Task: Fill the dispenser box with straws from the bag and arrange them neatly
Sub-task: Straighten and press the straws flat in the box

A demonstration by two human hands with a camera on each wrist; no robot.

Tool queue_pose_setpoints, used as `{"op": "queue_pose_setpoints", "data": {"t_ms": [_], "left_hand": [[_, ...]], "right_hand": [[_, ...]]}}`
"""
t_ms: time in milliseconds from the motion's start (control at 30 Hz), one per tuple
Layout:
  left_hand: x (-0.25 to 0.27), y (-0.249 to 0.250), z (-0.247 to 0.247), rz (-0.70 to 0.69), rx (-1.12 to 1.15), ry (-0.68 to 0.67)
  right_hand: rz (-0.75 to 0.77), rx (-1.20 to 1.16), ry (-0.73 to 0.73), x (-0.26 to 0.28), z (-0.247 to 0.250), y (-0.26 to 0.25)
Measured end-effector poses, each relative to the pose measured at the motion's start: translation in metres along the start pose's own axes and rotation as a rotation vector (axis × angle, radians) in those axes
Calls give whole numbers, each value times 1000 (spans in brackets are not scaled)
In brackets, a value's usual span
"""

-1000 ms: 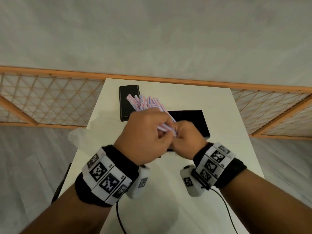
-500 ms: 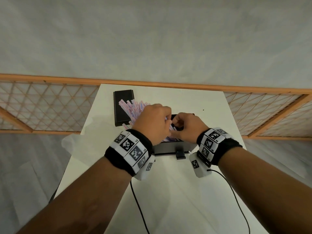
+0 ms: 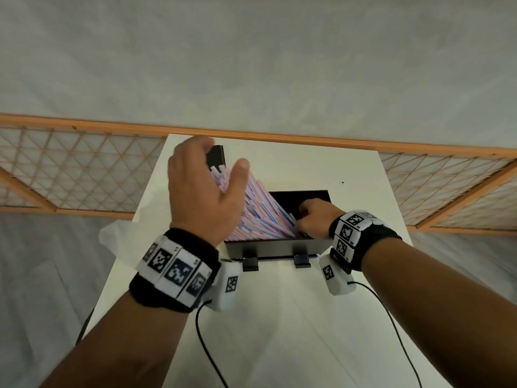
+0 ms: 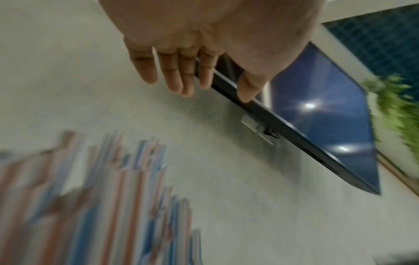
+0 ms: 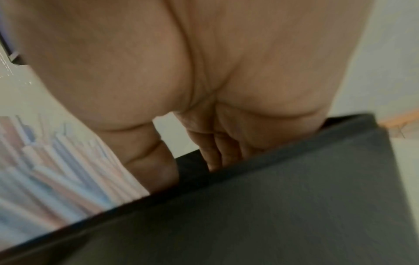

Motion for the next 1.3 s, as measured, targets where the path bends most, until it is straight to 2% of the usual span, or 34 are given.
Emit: {"op": "queue_pose_setpoints", "data": {"t_ms": [100, 233, 400, 500, 600, 700, 933, 1033, 1167, 1233, 1300], "left_hand": [[9, -31, 10, 318, 203, 65], [24, -63, 0, 673, 387, 37], [38, -81, -20, 849, 621, 29], [46, -88, -28, 910, 774, 48], [51, -97, -33, 921, 810, 31], [52, -104, -35, 940, 818, 33], [55, -118, -41, 927, 809, -20], [55, -118, -40, 908, 798, -23], [56, -119, -42, 912, 832, -28], [56, -119, -42, 917, 834, -22], [56, -119, -43, 916, 832, -23]], "right_hand": [[4, 45, -43, 3, -18, 0], [5, 33, -111, 10, -30, 1], [19, 123, -113, 8, -12, -7], [52, 129, -153, 6, -9, -16], [59, 158, -213, 4, -13, -20], [29, 204, -208, 3, -15, -20], [67, 174, -28, 14, 7, -25], [168, 113, 128, 24, 31, -33], [310, -92, 309, 42, 61, -48], [358, -82, 335, 49, 67, -57], [374, -101, 295, 52, 62, -61]]}}
Point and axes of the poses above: each hand's wrist, its own x-axis away from the middle knuckle, its own z-axis out of the back of the hand, y = z × x, the point moved 5 cm from there along -x, towards the middle knuckle, and after that the axes turned 12 degrees about x, right-handed, at the moved point
